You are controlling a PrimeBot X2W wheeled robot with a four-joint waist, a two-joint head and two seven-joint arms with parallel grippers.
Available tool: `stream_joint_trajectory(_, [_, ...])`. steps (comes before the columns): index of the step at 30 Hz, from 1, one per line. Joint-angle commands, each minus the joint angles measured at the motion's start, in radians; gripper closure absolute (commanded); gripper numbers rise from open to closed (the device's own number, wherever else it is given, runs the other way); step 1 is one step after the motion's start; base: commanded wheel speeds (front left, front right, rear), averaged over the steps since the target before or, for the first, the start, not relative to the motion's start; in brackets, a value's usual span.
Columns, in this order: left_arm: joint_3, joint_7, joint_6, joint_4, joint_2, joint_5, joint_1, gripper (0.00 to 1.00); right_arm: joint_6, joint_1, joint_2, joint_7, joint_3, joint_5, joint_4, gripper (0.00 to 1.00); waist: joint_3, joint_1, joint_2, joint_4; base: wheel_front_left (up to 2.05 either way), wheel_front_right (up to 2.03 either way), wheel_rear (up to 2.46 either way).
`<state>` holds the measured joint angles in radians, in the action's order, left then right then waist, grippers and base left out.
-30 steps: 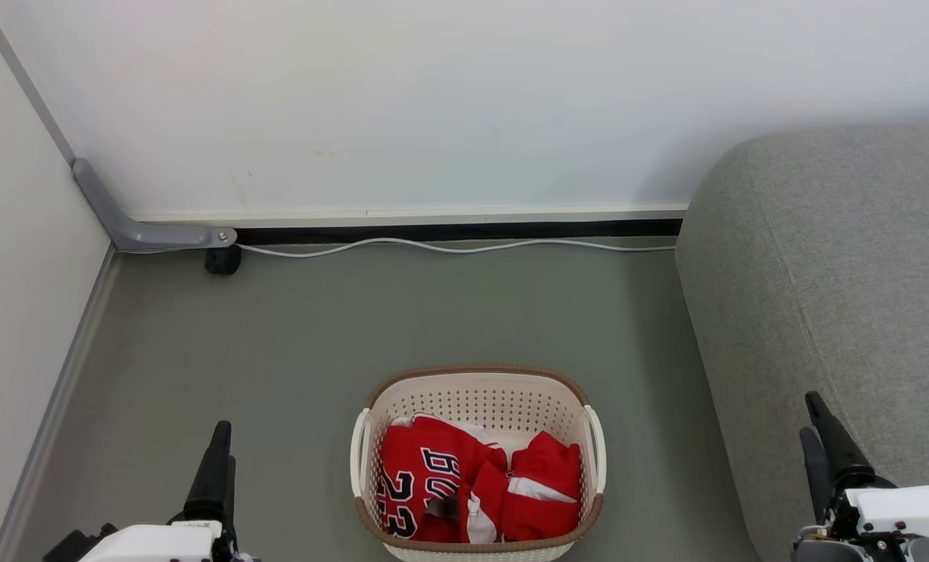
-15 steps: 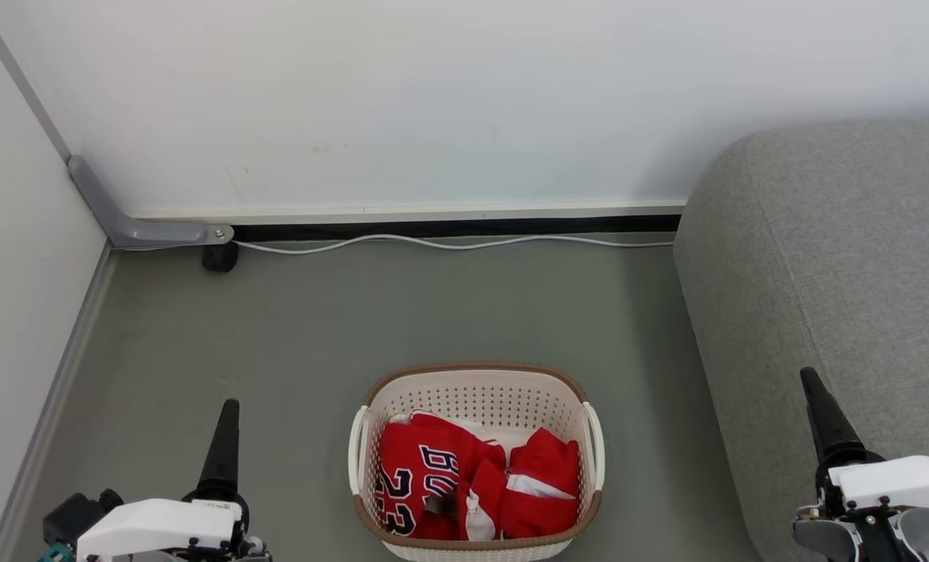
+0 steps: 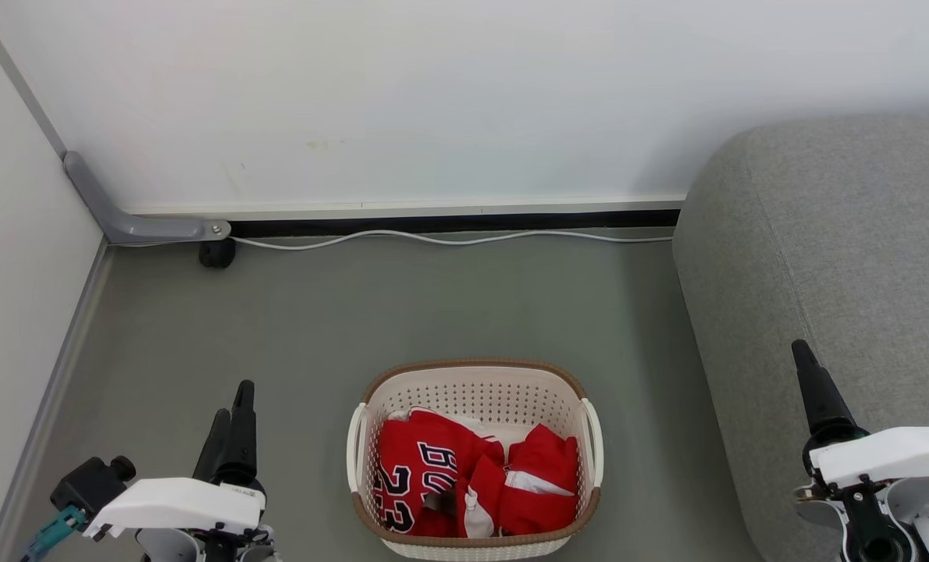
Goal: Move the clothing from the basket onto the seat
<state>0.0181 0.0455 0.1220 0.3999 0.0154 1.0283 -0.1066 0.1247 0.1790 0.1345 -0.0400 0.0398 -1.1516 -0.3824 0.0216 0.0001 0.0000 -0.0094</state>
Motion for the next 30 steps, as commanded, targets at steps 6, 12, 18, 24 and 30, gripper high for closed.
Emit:
stream_joint_trajectory(6, [0.008,0.028,0.004,-0.024,0.016,-0.113,-0.067,0.00,0.004,0.066,0.032,-0.034,0.026,0.109,0.023,0.00,0.000,-0.0001,0.0000,-0.003,0.00,0.00,0.00])
stream_joint_trajectory(12, [0.004,0.043,0.004,-0.019,0.017,-0.184,-0.077,0.00,0.004,0.079,0.043,-0.049,0.041,0.164,0.017,0.00,0.003,-0.0001,0.0000,-0.005,0.00,0.00,0.00])
stream_joint_trajectory(18, [-0.001,0.060,0.004,-0.006,0.019,-0.261,-0.088,0.00,0.004,0.095,0.054,-0.066,0.057,0.234,0.007,0.00,0.003,-0.0001,0.0000,-0.007,0.00,0.00,0.00])
stream_joint_trajectory(24, [-0.005,0.078,-0.001,0.007,0.021,-0.348,-0.098,0.00,0.004,0.112,0.067,-0.084,0.075,0.308,-0.005,0.00,0.002,-0.0001,0.0000,-0.008,0.00,0.00,0.00])
stream_joint_trajectory(30, [-0.006,0.096,-0.007,0.020,0.022,-0.419,-0.113,0.00,0.004,0.130,0.076,-0.102,0.082,0.380,-0.019,0.00,0.001,-0.0001,0.0000,-0.007,0.00,0.00,0.00])
